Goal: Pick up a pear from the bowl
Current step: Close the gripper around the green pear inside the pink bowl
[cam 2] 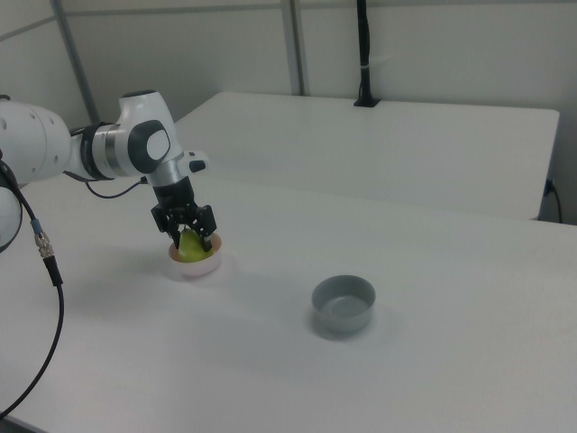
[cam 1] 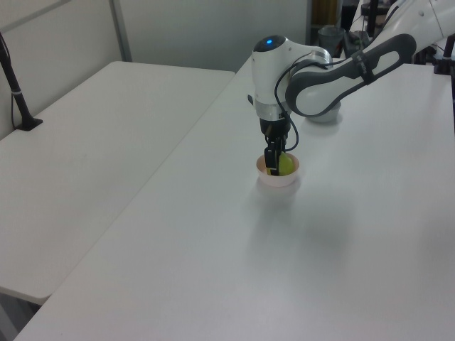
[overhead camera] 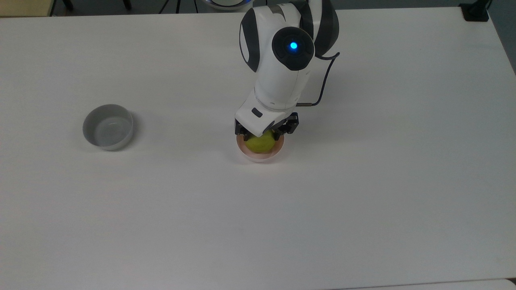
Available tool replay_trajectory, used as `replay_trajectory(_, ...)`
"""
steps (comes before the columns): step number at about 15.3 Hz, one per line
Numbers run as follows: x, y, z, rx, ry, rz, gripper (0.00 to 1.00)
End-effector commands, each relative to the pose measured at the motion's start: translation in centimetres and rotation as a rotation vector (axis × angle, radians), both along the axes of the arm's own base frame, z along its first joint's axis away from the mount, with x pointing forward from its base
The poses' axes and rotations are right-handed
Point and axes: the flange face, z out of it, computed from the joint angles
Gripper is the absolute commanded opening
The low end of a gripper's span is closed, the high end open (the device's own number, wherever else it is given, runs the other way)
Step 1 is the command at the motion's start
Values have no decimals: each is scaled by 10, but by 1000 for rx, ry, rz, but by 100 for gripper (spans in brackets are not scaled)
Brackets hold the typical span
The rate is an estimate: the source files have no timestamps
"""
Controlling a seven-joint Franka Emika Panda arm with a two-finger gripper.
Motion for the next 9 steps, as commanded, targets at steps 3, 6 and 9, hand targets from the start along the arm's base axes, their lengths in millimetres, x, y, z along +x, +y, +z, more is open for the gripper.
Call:
replay_trajectory(3, -5, 6, 8, -9, -16, -7, 56)
replay_trajectory(6, -9, 5, 35, -2, -16, -20, 56)
replay_trajectory(9, -12, 8, 64, 16, -46, -21, 56)
